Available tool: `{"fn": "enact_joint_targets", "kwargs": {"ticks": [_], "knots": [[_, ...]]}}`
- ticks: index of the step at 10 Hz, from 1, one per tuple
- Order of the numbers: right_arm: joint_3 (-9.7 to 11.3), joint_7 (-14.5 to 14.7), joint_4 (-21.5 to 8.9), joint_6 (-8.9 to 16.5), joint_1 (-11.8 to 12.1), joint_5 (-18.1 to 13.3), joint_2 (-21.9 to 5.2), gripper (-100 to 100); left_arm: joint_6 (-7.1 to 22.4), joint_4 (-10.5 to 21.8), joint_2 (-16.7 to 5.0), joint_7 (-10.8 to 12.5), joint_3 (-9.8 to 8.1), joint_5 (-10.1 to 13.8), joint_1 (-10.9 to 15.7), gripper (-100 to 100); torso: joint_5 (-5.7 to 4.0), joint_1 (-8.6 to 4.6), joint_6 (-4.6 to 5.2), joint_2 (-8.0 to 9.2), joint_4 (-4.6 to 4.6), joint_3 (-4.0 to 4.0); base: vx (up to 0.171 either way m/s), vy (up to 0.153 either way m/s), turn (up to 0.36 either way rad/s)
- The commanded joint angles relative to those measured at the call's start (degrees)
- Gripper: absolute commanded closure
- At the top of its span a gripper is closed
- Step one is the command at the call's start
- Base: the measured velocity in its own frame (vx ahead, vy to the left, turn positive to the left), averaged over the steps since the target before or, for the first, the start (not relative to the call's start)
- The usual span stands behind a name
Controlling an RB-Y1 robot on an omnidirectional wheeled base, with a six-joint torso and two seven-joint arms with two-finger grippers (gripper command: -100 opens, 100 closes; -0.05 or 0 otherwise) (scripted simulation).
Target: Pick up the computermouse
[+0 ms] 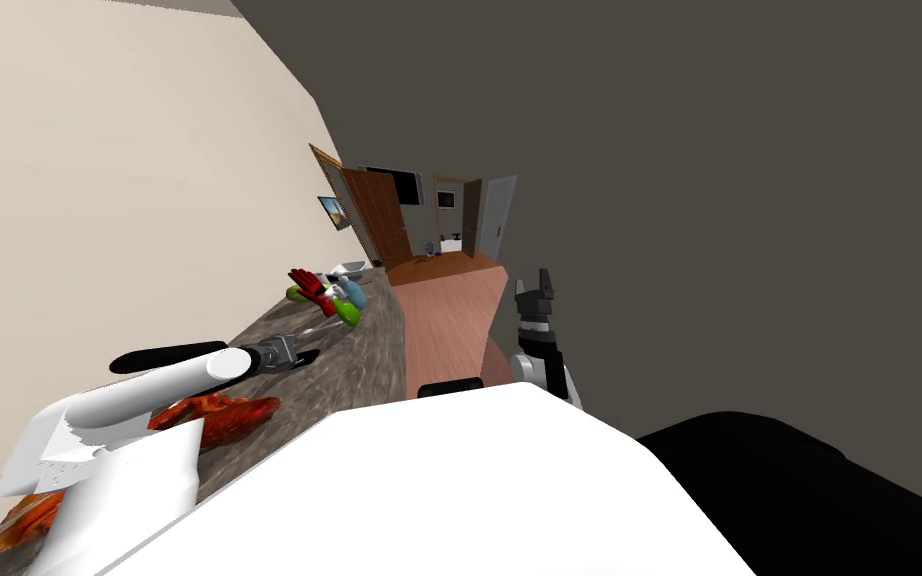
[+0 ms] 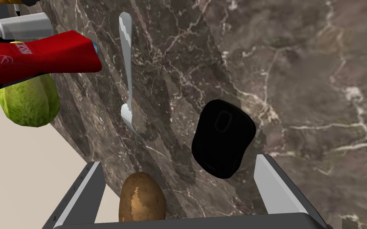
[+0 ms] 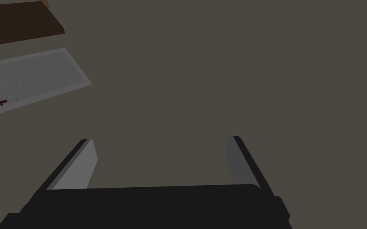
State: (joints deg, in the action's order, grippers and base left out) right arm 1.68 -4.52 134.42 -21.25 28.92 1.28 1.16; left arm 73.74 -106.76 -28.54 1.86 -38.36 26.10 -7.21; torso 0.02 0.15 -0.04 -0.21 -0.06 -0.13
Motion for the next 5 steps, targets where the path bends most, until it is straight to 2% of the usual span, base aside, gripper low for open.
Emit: {"fn": "enact_joint_targets", "kwargs": {"ticks": [1,2,3,4,5], "knots": [[0.0,0.0,0.0,0.0,0.0,0.0,0.0,0,2.4,0.1,-0.4,-0.2,-0.18,0.2,0.1,-100,0.0,0.0,0.0,0.0,0.0,0.0,0.04,0.017,-0.002],[0.0,0.0,0.0,0.0,0.0,0.0,0.0,0,4.3,1.7,-1.7,-1.9,-0.66,0.6,0.3,-100,0.0,-0.02,0.0,0.12,0.02,0.07,0.064,0.02,0.008],[0.0,0.0,0.0,0.0,0.0,0.0,0.0,0,5.8,1.7,-1.7,-1.9,-0.66,0.6,0.3,-100,-0.01,0.0,0.0,0.08,0.02,0.05,0.07,0.021,0.005],[0.0,0.0,0.0,0.0,0.0,0.0,0.0,0,7.5,3.1,-3.0,-3.6,-1.05,1.0,0.5,-100,0.0,-0.01,0.0,0.07,0.02,0.04,0.084,0.041,0.012],[0.0,0.0,0.0,0.0,0.0,0.0,0.0,0,9.0,3.1,-3.0,-3.6,-1.05,1.0,0.5,-100,0.01,0.06,-0.01,0.02,0.01,0.01,0.07,0.037,0.003]]}}
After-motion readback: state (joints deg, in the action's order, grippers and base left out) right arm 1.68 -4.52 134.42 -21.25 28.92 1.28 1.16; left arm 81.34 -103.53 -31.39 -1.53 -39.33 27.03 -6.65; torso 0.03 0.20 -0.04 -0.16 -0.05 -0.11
